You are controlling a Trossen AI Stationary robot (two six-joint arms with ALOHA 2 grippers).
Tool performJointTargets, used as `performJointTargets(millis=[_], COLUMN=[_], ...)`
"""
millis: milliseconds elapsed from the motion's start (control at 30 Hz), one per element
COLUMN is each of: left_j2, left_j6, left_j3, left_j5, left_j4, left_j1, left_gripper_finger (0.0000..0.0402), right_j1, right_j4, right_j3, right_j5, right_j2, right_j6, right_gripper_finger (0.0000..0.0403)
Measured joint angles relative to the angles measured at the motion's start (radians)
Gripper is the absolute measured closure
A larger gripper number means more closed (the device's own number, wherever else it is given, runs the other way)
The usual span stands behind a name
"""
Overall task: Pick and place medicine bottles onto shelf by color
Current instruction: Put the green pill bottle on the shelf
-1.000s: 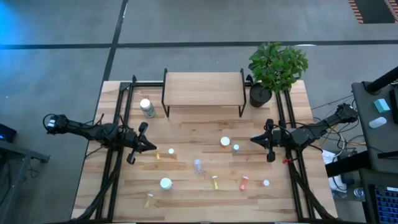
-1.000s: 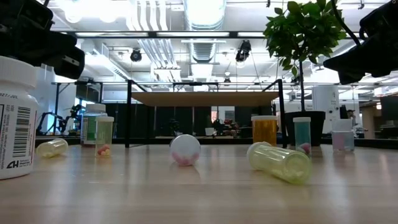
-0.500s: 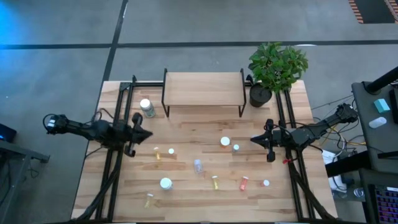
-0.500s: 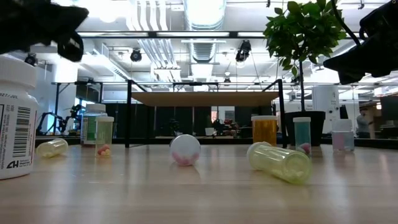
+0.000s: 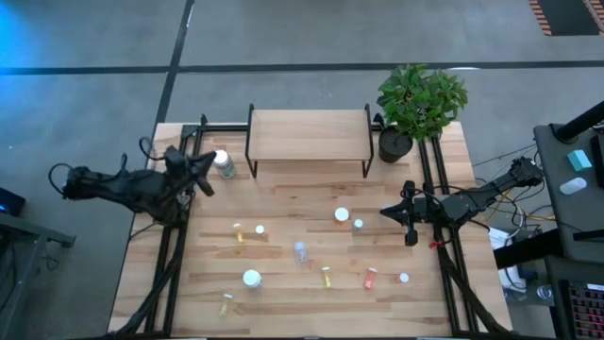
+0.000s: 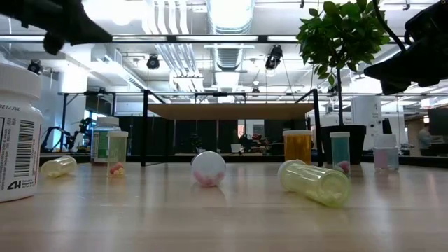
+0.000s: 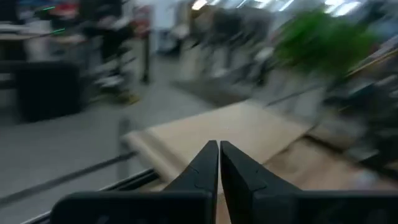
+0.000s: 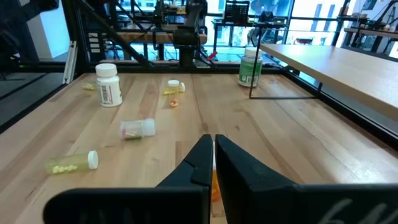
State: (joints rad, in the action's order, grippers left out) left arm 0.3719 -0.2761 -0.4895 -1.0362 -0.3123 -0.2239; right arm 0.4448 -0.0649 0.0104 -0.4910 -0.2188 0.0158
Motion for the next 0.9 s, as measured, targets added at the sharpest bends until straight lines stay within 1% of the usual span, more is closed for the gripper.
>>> performJointTargets(millis=[100,200,300,400,433,500,600,700,733,833,900], left_j2=[0.099,0.184,0.238,0.261,0.263,0.268,0.273,0.304,0.312,0.340,0.362], left_j6=[-0.094,-0.129,-0.135,-0.183,-0.209,-0.260,-0.306,-0.312,-0.302,-0.249,-0.235], left_j3=[-0.080,-0.124,-0.143,-0.145,-0.145,-0.144,-0.142,-0.142,-0.142,-0.142,-0.142], left_j5=[-0.086,-0.123,-0.123,-0.104,-0.072,0.036,0.220,0.375,0.411,0.464,0.506], left_j4=[-0.180,-0.218,-0.221,-0.225,-0.235,-0.274,-0.308,-0.302,-0.306,-0.319,-0.319], left_j1=[0.002,0.012,0.042,0.091,0.117,0.193,0.358,0.527,0.575,0.701,0.763], left_gripper_finger=[0.0390,0.0357,0.0302,0.0231,0.0209,0.0171,0.0138,0.0131,0.0130,0.0130,0.0130], right_j1=[0.000,0.000,0.000,0.000,0.000,0.000,0.000,0.000,0.000,0.000,0.000], right_j4=[0.000,0.000,0.000,0.000,0.000,0.000,0.000,0.000,0.000,0.000,0.000], right_j3=[0.000,0.000,0.000,0.000,0.000,0.000,0.000,0.000,0.000,0.000,0.000], right_j5=[0.000,0.000,0.000,0.000,0.000,0.000,0.000,0.000,0.000,0.000,0.000], right_j2=[0.000,0.000,0.000,0.000,0.000,0.000,0.000,0.000,0.000,0.000,0.000], right_j6=[0.002,0.000,0.001,0.002,0.002,0.000,0.002,0.002,0.002,0.001,0.002], right_gripper_finger=[0.0394,0.0394,0.0394,0.0394,0.0394,0.0394,0.0394,0.0394,0.0394,0.0394,0.0394])
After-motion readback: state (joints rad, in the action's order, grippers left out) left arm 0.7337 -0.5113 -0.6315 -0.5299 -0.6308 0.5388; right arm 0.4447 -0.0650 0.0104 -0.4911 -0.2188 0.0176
